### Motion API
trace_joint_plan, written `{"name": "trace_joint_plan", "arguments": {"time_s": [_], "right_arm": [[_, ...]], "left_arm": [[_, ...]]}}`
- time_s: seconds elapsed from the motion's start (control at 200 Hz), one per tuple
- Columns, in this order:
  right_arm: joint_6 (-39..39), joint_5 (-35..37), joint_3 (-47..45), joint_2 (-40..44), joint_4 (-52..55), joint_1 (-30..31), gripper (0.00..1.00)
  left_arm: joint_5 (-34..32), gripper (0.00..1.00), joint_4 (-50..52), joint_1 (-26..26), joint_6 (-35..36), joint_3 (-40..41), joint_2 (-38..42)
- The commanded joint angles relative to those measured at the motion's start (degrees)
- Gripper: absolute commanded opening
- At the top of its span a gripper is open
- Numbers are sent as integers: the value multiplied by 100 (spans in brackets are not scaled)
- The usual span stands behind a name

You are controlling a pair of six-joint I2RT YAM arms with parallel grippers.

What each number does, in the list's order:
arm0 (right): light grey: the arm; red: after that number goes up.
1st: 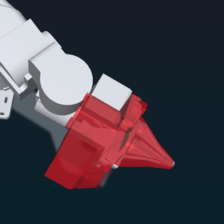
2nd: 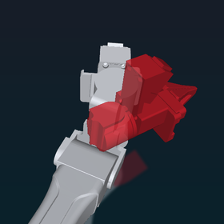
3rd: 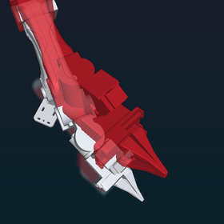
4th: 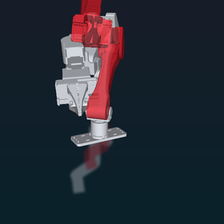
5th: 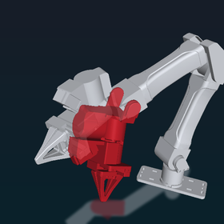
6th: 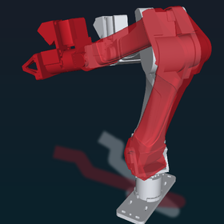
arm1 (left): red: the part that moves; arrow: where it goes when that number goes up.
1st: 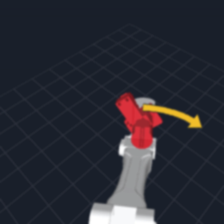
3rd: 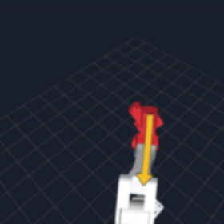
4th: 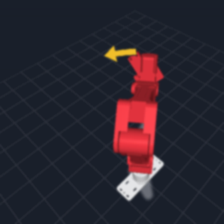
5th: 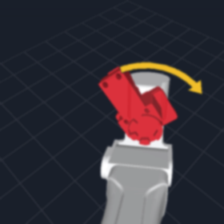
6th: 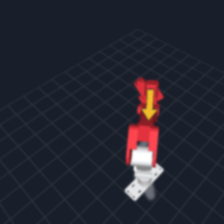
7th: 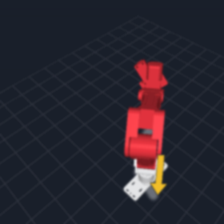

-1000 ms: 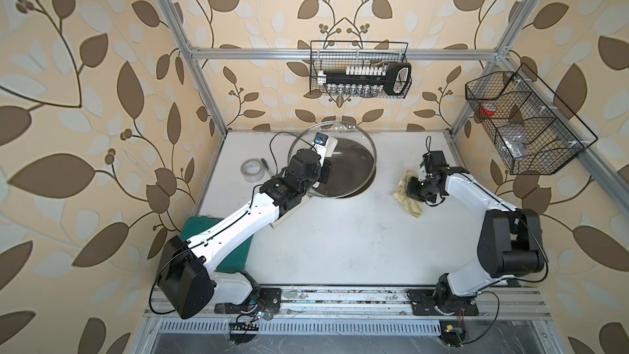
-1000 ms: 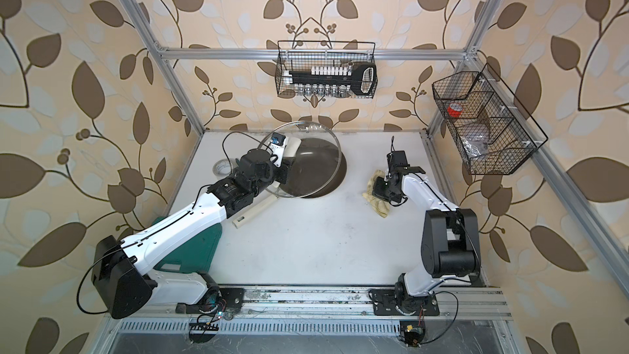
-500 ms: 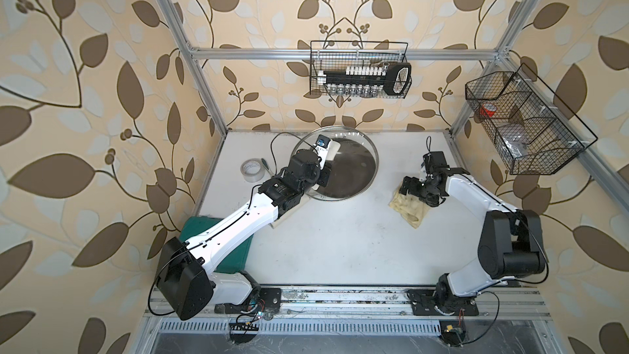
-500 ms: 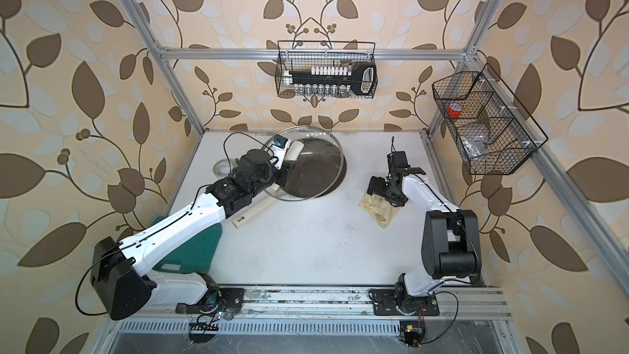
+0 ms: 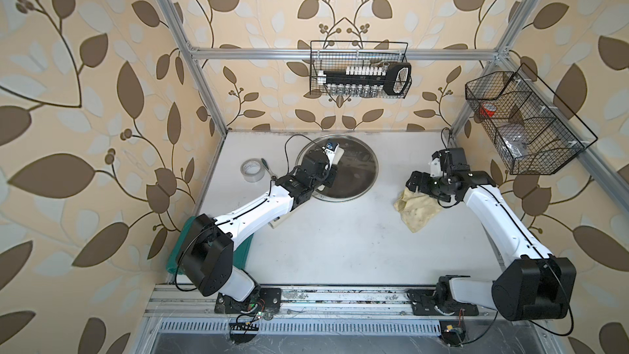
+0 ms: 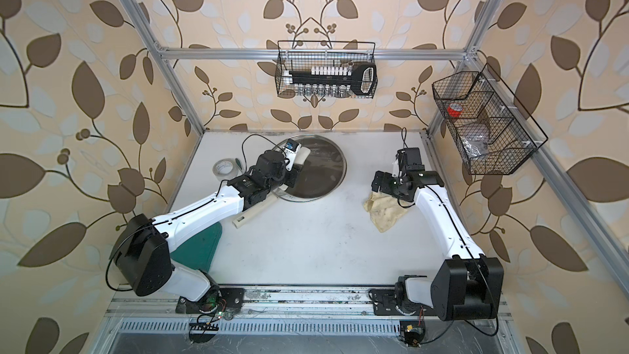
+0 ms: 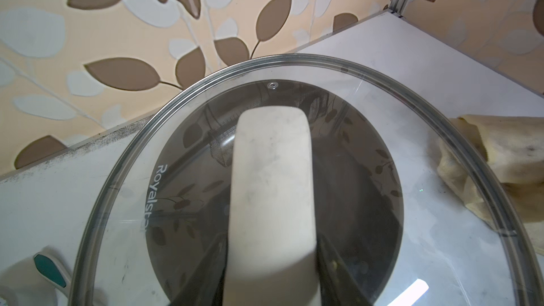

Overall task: Wipe the pot lid with a cloth
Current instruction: Place the cleaning item at the center of the board.

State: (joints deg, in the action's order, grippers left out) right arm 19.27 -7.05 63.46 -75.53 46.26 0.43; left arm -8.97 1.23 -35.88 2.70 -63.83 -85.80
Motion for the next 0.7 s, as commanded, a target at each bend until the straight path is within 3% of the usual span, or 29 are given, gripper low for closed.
{"name": "trace_joint_plan", "arguments": {"time_s": [0.0, 0.24, 0.42, 0.695], "right_arm": [[-10, -149, 201, -579, 970, -44, 94], [132, -365, -12, -824, 1247, -87, 92], [208, 7, -6, -213, 1221, -92, 96], [-220, -238, 78, 439, 679, -87, 96]], "left_arm": [[41, 0, -1897, 89, 48, -519, 161], [172, 0, -1916, 118, 125, -608, -28], [276, 0, -1989, 241, 125, -627, -236], [640, 0, -2072, 517, 174, -815, -656]]}}
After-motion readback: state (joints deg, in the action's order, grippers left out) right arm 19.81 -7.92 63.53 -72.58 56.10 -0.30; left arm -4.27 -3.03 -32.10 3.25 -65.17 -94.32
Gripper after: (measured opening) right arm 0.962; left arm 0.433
